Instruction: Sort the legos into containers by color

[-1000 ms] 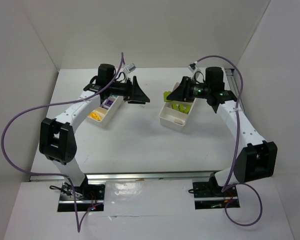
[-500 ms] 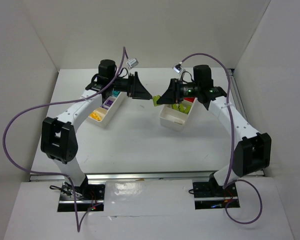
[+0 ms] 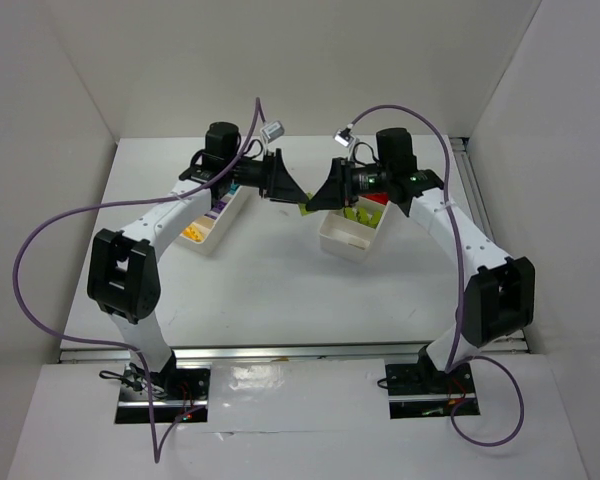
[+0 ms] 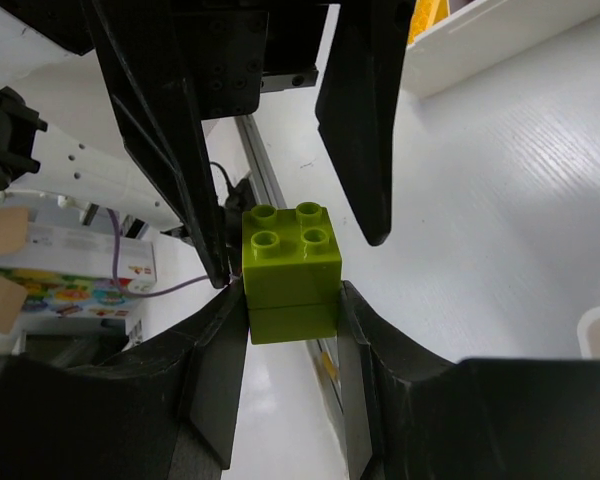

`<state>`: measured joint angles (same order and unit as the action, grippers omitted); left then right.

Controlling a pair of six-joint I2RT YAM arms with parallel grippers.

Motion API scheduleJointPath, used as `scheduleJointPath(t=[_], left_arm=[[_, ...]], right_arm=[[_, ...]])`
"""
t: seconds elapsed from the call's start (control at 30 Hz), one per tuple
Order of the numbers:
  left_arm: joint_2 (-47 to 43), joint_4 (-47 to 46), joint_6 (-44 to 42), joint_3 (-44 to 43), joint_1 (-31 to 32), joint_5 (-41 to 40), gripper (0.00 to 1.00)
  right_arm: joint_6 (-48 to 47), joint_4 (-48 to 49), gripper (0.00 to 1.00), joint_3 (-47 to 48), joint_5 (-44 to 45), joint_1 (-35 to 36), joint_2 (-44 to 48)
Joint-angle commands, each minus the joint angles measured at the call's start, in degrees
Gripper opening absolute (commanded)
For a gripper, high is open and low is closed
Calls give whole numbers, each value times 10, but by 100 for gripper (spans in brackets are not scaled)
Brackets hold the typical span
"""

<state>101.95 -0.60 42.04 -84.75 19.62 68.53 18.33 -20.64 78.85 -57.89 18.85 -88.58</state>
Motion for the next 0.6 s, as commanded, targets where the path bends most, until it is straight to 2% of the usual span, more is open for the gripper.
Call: scheduleJointPath(t=[0.0, 0.1, 0.13, 0.23, 0.27, 0.37, 0.57], left_arm=[[4, -35, -14, -15, 2, 28, 69], [4, -42, -8, -15, 2, 34, 54], [4, -42, -8, -15, 2, 34, 44], [4, -48, -2, -15, 2, 39, 27], [4, -48, -2, -15, 2, 39, 17], [4, -60, 11, -15, 2, 44, 0], [-2, -96, 44, 8, -24, 30, 0]], right_arm=[[-8, -6, 11, 26, -27, 9, -9], [-8, -6, 11, 26, -27, 9, -14], [-8, -6, 11, 26, -27, 9, -14], [-8, -6, 11, 26, -27, 9, -20], [-8, -11, 11, 26, -27, 9, -20], [-14, -18, 11, 26, -21, 9, -20], [-19, -30, 11, 26, -15, 9, -25]])
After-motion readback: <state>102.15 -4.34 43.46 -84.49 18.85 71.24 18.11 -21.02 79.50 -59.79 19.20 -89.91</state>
